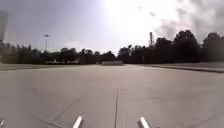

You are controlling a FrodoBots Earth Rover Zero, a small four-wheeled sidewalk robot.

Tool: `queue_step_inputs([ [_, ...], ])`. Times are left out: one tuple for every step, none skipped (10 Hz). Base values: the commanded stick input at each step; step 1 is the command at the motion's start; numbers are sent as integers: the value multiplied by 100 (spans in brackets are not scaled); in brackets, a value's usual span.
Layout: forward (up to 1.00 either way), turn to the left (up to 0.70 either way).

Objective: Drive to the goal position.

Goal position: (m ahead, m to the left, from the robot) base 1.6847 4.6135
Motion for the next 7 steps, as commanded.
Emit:
queue_step_inputs([
  [99,1],
  [99,1],
  [99,1],
  [99,1],
  [99,1],
  [99,1],
  [99,1],
])
